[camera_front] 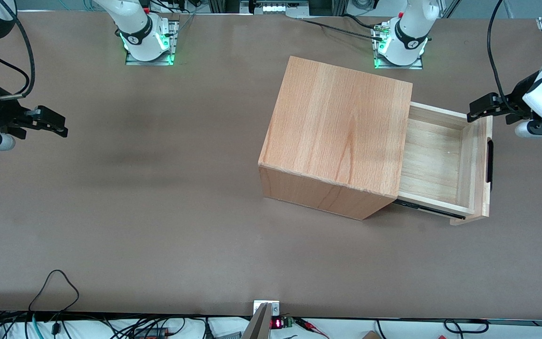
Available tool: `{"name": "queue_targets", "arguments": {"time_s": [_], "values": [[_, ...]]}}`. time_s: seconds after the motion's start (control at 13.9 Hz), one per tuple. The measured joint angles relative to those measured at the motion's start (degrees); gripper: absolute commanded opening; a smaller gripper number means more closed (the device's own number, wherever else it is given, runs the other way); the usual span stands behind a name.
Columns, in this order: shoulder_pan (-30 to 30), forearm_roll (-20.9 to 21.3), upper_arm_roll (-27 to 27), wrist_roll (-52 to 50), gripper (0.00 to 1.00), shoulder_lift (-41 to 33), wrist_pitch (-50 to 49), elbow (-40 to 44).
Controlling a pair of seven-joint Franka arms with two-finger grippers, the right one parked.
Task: Open top drawer with left arm
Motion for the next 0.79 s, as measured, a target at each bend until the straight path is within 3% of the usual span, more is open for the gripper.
{"name": "queue_targets", "arguments": {"time_s": [0.79], "values": [[0.00,1.73,0.00,-0.06,1.00,-0.05,0.11,-0.04]]}}
